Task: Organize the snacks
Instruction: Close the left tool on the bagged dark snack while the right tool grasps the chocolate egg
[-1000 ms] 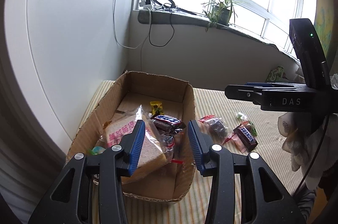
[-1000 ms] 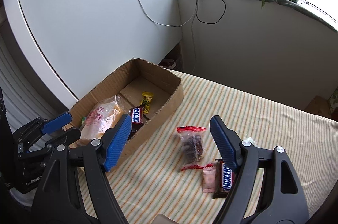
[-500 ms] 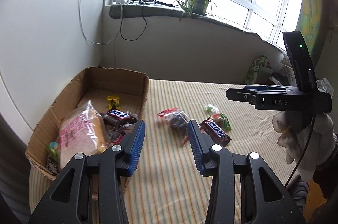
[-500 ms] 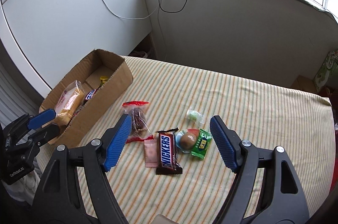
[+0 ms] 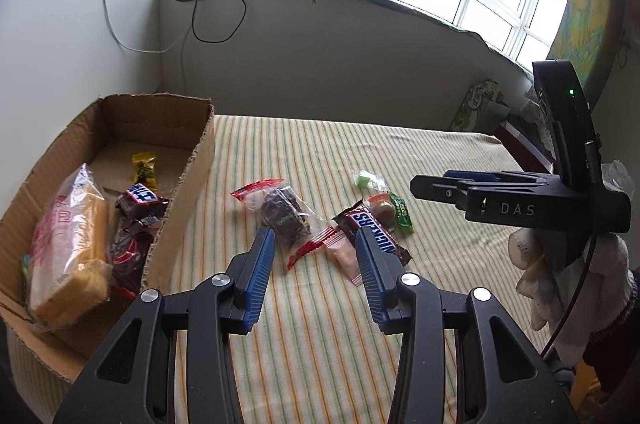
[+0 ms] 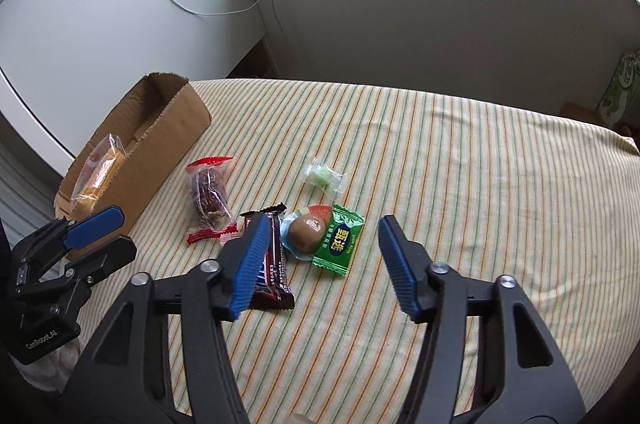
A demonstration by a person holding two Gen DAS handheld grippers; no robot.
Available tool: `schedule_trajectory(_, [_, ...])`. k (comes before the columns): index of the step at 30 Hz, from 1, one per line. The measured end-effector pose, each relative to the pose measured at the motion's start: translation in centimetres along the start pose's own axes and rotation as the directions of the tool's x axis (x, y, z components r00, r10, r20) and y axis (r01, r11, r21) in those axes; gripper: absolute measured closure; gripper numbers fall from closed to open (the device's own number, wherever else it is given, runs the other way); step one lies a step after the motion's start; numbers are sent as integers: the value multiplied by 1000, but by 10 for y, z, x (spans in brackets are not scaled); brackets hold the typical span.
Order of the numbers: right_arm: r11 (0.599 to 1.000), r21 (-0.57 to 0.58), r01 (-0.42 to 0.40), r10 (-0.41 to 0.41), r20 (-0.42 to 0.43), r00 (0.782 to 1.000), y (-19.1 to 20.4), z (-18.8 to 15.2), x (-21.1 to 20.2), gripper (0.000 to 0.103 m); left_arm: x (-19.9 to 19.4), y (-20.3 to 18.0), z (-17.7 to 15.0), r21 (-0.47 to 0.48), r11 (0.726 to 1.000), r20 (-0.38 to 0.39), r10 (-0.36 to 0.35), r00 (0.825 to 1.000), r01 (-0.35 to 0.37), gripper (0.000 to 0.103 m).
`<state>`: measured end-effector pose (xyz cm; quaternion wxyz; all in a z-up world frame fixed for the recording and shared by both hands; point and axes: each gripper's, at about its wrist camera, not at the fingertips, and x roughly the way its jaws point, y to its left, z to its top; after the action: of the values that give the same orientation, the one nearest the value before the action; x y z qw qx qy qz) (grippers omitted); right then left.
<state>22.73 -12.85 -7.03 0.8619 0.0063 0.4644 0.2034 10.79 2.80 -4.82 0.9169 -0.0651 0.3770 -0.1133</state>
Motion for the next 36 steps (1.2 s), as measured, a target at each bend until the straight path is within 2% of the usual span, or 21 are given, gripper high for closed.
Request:
schedule_trajectory(5, [995, -96, 1, -3, -26, 1000, 8, -4, 19, 65, 18, 1, 3, -28, 1000, -25, 8, 1000, -9, 62])
schedule_trajectory(14, [965, -262, -14, 0, -54, 999, 16, -8, 38, 65, 45, 0, 7, -39, 998, -58, 37, 998, -40, 62])
schedule_trajectory(20, [955, -296, -20, 7, -45, 999, 17, -8, 41, 65, 59, -3, 10, -21, 998, -72, 59, 996, -61, 62])
schedule_trajectory(24, [943, -332, -6, -9, -44, 999, 21, -13, 47, 65, 65, -2, 11, -3, 995, -67, 99, 993, -100, 62])
schedule_trajectory(28, [941, -338, -3, -10, -35, 999, 23, -14, 47, 68, 66, 2, 13, -20, 993, -63, 119, 991, -120, 62])
schedule_trajectory(31, [939, -342, 18, -29, -27, 999, 22, -17, 44, 73, 64, 7, 8, -36, 990, -64, 134, 989, -136, 62])
schedule_trajectory(36, [941, -337, 30, -40, -23, 999, 20, -20, 40, 73, 73, 12, 7, -49, 989, -88, 138, 987, -143, 62])
